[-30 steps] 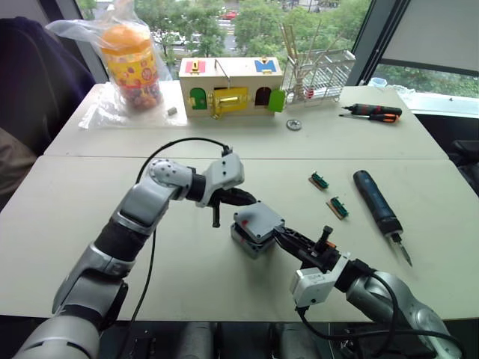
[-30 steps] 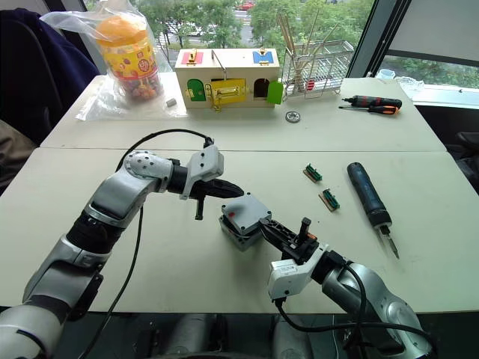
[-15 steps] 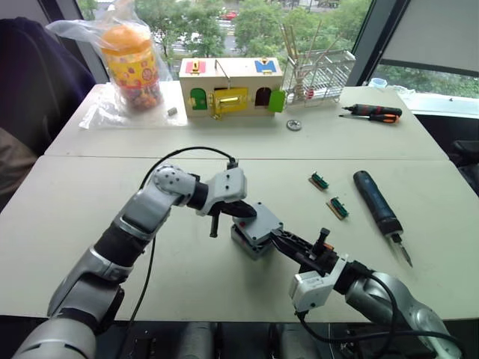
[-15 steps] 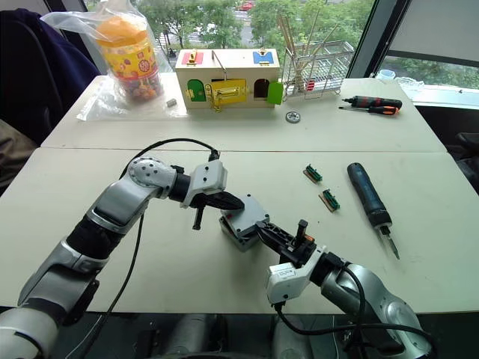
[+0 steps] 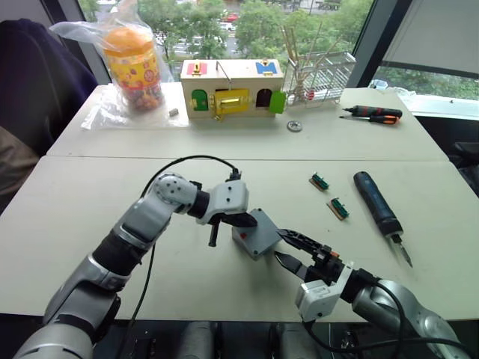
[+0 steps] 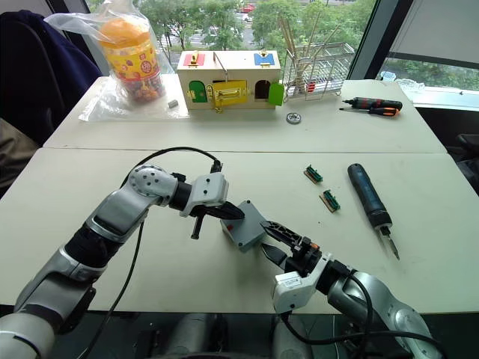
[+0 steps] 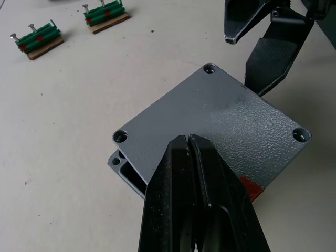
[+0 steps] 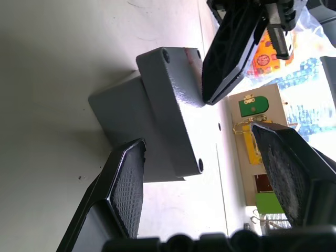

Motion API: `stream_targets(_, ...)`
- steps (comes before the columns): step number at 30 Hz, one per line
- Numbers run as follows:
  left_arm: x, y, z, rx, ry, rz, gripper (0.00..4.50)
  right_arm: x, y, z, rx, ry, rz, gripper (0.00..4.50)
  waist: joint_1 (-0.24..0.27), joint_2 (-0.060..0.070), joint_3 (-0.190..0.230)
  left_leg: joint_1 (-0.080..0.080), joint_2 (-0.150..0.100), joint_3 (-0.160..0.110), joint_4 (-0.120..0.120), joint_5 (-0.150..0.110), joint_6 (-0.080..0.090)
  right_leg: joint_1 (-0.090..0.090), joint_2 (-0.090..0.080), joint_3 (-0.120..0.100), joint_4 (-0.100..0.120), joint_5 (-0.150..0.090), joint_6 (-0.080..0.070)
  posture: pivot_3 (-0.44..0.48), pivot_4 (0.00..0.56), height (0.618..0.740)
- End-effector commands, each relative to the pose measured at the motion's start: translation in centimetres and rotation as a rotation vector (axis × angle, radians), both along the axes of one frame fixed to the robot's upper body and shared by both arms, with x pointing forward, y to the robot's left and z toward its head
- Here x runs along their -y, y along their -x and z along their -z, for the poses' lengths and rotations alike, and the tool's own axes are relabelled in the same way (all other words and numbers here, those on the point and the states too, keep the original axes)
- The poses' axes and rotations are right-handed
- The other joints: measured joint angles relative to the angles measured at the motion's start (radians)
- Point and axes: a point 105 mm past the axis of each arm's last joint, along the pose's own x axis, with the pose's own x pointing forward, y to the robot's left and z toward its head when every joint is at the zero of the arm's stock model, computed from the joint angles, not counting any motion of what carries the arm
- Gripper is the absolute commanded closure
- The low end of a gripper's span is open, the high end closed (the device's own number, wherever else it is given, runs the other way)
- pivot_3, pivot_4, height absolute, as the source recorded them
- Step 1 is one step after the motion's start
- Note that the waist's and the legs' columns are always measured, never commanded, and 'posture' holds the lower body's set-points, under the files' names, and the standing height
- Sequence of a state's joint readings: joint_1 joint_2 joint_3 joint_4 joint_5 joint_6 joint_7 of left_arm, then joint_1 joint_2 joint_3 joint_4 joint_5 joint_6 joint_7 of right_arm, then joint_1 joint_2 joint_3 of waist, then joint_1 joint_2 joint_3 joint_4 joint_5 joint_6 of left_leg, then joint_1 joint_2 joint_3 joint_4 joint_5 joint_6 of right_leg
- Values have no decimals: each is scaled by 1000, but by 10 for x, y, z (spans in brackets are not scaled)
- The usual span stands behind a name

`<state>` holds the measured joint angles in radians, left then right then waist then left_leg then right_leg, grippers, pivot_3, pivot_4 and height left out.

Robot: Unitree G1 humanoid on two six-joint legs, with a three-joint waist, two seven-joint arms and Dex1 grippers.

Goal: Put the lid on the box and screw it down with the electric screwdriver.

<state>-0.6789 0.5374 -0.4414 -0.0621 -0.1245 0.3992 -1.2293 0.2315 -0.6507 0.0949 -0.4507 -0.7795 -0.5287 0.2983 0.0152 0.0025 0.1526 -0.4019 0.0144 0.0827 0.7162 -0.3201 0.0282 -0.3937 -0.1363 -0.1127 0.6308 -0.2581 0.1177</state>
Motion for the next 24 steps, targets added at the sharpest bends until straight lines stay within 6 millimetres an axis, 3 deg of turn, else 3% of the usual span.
stream_targets(1,-7,-4,30,-50,-93,-63,4500,6,0,-29,60,-136,31,1156,0,0,0,0,0,0,0,0,0,0,0,0,0,0,0,0,150,706)
stream_targets(8,-1,-11,13,-54,4,-98,4500,35,2,-37,-184,-417,133,1156,-2,0,0,2,0,-1,0,0,1,3,0,0,-1,0,0,0,150,706)
stream_targets(11,1,-13,3,-50,49,-106,4500,38,-2,-40,-260,-494,148,2115,-1,0,0,3,0,-1,0,-1,1,3,0,1,0,0,0,0,150,706)
stream_targets(16,-2,-20,-36,-55,198,-162,4500,33,-10,-40,-469,-644,185,4440,-1,0,0,0,0,-1,0,-1,2,0,0,1,0,0,0,0,150,706)
stream_targets(21,-20,-32,-79,-125,384,-282,4500,19,1,-37,-817,-756,162,4440,0,0,1,-6,0,-2,1,-1,2,-5,0,0,0,0,0,0,150,706)
stream_targets(24,-33,-43,-73,-119,361,-373,4500,11,12,-31,-1018,-784,148,4440,0,0,1,-5,0,-2,1,-1,2,-4,0,0,0,0,0,0,150,706)
